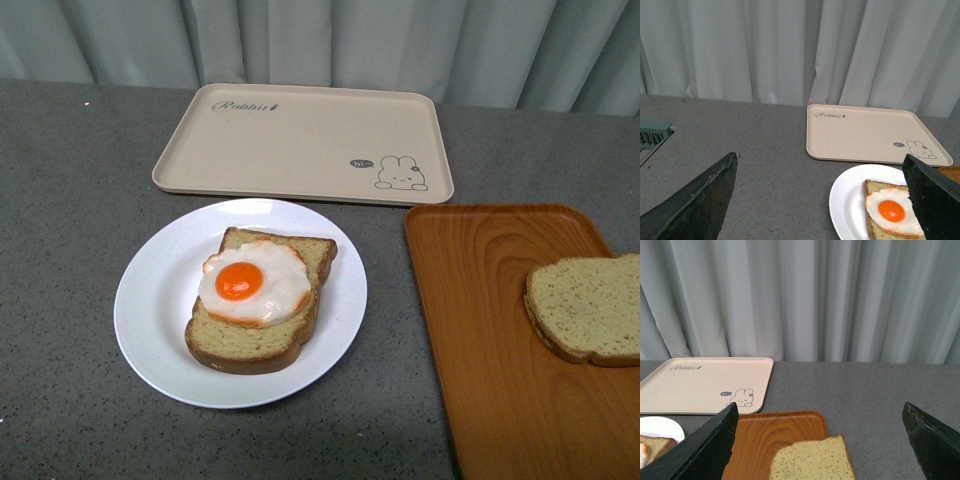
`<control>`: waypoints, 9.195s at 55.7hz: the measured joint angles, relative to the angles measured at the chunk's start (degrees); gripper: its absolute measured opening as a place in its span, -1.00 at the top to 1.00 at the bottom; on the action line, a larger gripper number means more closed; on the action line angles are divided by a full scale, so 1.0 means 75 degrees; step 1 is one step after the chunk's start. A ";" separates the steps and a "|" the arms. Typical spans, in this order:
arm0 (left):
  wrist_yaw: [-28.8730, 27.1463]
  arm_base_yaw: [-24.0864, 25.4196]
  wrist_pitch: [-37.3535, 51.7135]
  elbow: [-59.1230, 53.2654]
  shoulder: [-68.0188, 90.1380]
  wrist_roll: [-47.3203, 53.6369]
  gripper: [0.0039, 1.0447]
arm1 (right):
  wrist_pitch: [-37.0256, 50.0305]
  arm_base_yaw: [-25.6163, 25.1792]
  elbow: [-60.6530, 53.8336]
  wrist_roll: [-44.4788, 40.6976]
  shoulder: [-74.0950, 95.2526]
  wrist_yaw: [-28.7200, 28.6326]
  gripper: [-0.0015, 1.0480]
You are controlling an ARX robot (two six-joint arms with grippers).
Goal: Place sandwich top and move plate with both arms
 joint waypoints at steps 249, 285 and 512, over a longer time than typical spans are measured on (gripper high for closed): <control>0.0000 0.0000 0.0000 0.0000 0.0000 0.0009 -0.88 | 0.1099 -0.3433 0.5814 0.1460 1.5603 -0.4605 0.91; 0.0000 0.0000 0.0000 0.0000 0.0000 0.0009 -0.88 | 0.1670 -0.1842 0.5149 0.2751 1.2916 -0.5732 0.97; -0.0003 0.0000 -0.0012 0.0000 -0.0006 0.0012 -0.88 | 0.0085 -0.0020 0.0000 0.0015 0.0268 0.0006 0.98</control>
